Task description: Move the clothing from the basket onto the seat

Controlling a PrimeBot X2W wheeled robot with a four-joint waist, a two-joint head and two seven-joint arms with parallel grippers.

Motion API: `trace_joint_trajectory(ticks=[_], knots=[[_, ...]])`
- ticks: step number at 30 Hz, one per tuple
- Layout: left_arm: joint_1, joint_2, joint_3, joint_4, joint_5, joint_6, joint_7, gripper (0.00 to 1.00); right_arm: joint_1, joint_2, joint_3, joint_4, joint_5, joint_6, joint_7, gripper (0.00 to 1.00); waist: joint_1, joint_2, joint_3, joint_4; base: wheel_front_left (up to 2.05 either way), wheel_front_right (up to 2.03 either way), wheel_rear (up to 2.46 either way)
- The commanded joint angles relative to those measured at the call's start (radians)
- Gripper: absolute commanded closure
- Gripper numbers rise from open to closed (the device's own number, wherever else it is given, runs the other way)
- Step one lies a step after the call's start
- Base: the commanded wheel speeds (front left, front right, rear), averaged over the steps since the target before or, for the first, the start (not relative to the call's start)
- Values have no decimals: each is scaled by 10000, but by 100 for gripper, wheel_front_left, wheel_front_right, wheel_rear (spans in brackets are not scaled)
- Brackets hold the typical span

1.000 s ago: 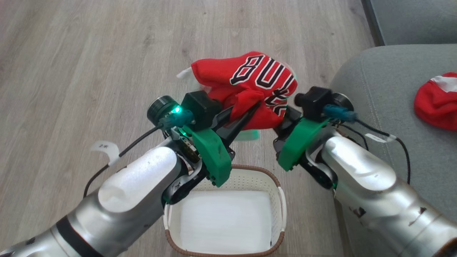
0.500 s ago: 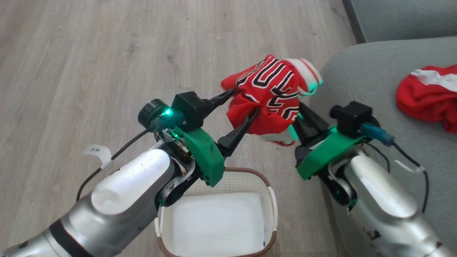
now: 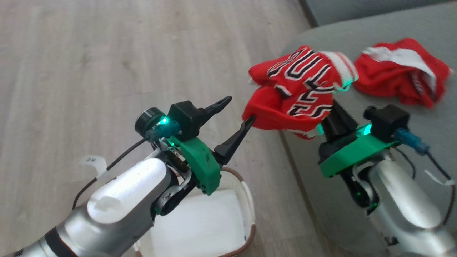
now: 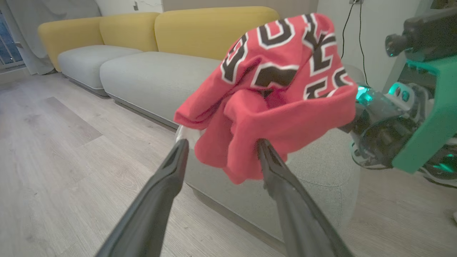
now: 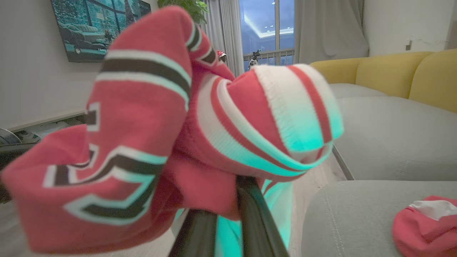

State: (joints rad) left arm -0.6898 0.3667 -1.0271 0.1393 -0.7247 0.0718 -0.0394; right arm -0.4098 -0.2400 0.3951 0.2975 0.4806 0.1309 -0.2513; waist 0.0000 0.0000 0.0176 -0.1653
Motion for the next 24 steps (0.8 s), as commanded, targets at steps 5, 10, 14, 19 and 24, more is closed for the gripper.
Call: trace_joint_trajectory(ticks=[5, 10, 14, 19, 24], knots=[[-371, 281, 407, -315, 129, 107, -255, 0, 131, -225, -365, -729, -153, -2, -104, 100, 0, 0, 229, -1100, 0, 0, 0], [-303, 336, 379, -298, 202, 147, -417, 0, 434, -302, -907, -1099, -314, -2, -105, 100, 0, 0, 442, -1854, 0, 0, 0], [-295, 374, 366, -323, 276, 161, -562, 0, 693, -264, -1246, -1403, -430, -2, -105, 100, 0, 0, 597, -2387, 0, 0, 0], [-323, 439, 333, -336, 373, 191, -638, 0, 966, -121, -1520, -1721, -549, -2, -105, 100, 0, 0, 792, -2951, 0, 0, 0], [-398, 470, 279, -338, 476, 219, -652, 0, 1152, 45, -1692, -1966, -648, -2, -105, 100, 0, 0, 957, -3312, 0, 0, 0]])
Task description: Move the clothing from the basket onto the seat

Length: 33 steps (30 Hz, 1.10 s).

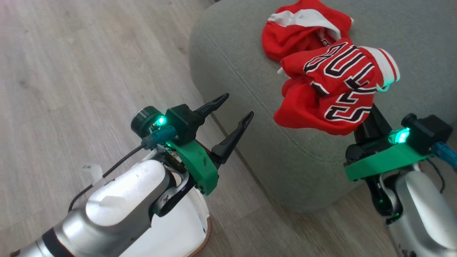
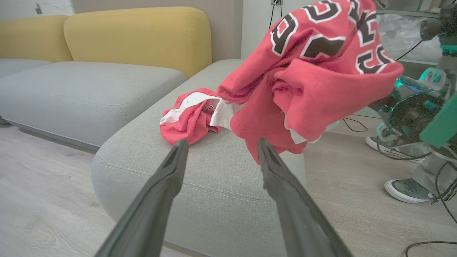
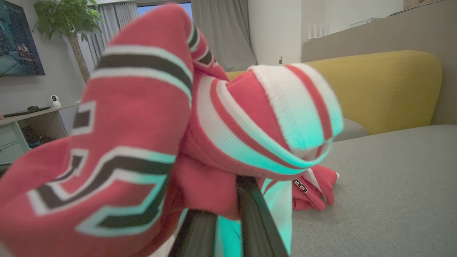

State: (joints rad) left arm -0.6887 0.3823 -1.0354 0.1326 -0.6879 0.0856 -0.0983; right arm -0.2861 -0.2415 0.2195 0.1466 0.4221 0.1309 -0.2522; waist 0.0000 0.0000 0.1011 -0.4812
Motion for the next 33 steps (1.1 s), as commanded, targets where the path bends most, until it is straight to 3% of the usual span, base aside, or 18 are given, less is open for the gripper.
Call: trace_joint_trajectory(ticks=[1, 10, 20, 33], knots=[[-424, 318, 359, -273, 118, 88, -66, 0, -54, 81, 41, -497, -84, -2, -95, 100, 0, 0, 150, -194, 0, 0, 0], [-535, 340, 318, -310, 156, 63, -105, 0, -179, -24, -176, -643, -161, -2, -90, 100, 0, 0, 395, -302, 0, 0, 0], [-790, 323, 237, -509, 224, -3, -2, 0, -1657, -650, -823, -245, -194, -2, 572, 100, 0, 0, 1002, -128, 0, 0, 0], [-1643, 597, 286, -1118, 445, -115, 482, 0, -4135, -1714, -2760, 1657, -244, -2, 1567, 100, 0, 0, 2738, 702, 0, 0, 0]])
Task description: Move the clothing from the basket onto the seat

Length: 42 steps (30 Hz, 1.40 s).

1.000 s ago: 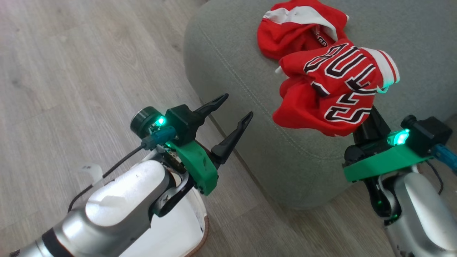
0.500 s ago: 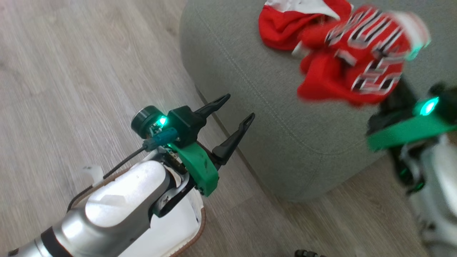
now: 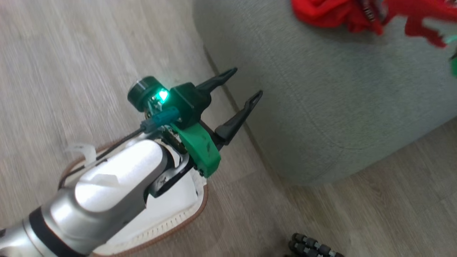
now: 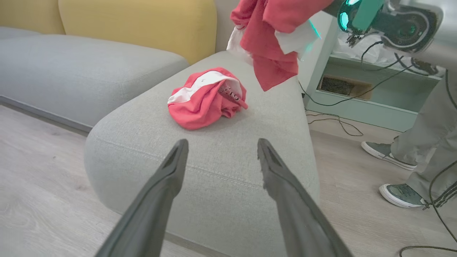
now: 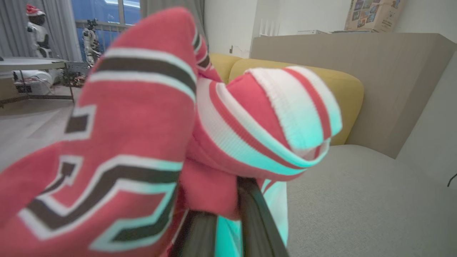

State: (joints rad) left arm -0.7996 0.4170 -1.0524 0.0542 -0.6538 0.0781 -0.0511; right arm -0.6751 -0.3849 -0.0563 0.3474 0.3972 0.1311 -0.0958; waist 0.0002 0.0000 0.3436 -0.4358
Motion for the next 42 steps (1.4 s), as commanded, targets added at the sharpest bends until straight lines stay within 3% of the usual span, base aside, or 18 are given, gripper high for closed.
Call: trace_joint_trajectory(ticks=[1, 12, 20, 29, 34, 35, 36, 42], knots=[[-613, 264, 459, -393, 126, -46, 62, 0, -436, -393, -86, -175, 9, -4, 66, 100, -2, 0, 481, 329, 0, 0, 0], [-1391, 414, 527, -802, 320, -143, 457, 0, -2352, -1238, -411, 2163, 79, -4, 772, 100, -2, 0, 1969, 1070, 0, 0, 0], [-1670, 340, 412, -898, 446, -243, 524, 0, -2977, -1781, -567, 4113, -361, -4, 2158, 100, -2, 0, 2595, 1625, 0, 0, 0], [-1782, 80, 301, -844, 431, -332, 398, 0, -3334, -1691, -284, 5355, -464, -4, 4228, 100, -2, 0, 2702, 1894, 0, 0, 0], [-1737, -18, 239, -744, 409, -353, 295, 0, -3422, -1692, -188, 5438, -491, -4, 4477, 100, -2, 0, 2561, 1941, 0, 0, 0], [-1720, -29, 225, -715, 400, -360, 272, 0, -3434, -1691, -144, 5424, -506, -4, 4443, 80, -2, 0, 2513, 1941, 0, 0, 0], [-1673, -45, 203, -652, 374, -369, 221, 0, -3471, -1694, -47, 5389, -520, -4, 4364, 0, -2, 0, 2391, 1928, 0, 0, 0], [-1439, -73, 71, -426, 305, -453, 0, 0, -3458, -1712, 372, 5368, -493, -4, 4516, 0, -2, 0, 1863, 1763, 0, 0, 0]])
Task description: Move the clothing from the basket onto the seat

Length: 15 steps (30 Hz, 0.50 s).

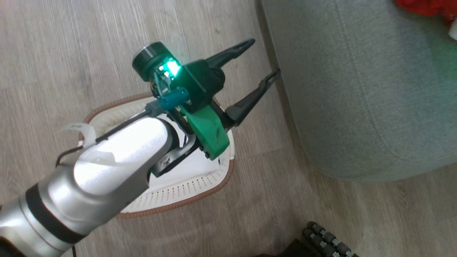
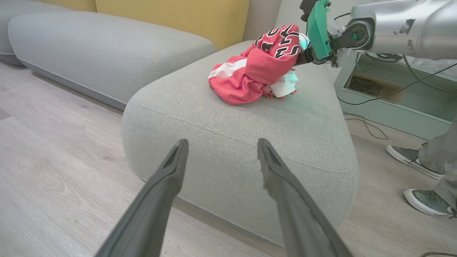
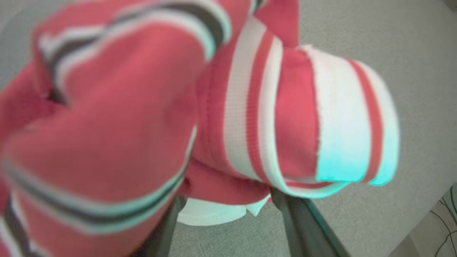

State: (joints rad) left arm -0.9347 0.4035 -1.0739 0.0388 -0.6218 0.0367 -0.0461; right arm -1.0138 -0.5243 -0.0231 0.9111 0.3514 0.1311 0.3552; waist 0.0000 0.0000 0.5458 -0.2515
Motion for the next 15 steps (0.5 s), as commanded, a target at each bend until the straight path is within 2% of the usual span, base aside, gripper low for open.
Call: trace_joint_trajectory(ticks=[1, 9, 15], knots=[[-25, 51, 258, -230, -41, -51, -88, 0, -47, -319, 129, -289, -18, -4, 28, 0, 0, 0, -281, -121, 0, 0, 0], [514, -104, 127, -22, -335, -13, -347, 0, 259, -459, 1038, -916, 418, -4, 194, 0, 0, 0, -1421, -479, 0, 0, 0], [976, -184, 125, 145, -569, 120, -616, 0, 650, -589, 1842, -2396, 1079, -4, -214, 0, 0, 0, -2367, -677, 0, 0, 0]])
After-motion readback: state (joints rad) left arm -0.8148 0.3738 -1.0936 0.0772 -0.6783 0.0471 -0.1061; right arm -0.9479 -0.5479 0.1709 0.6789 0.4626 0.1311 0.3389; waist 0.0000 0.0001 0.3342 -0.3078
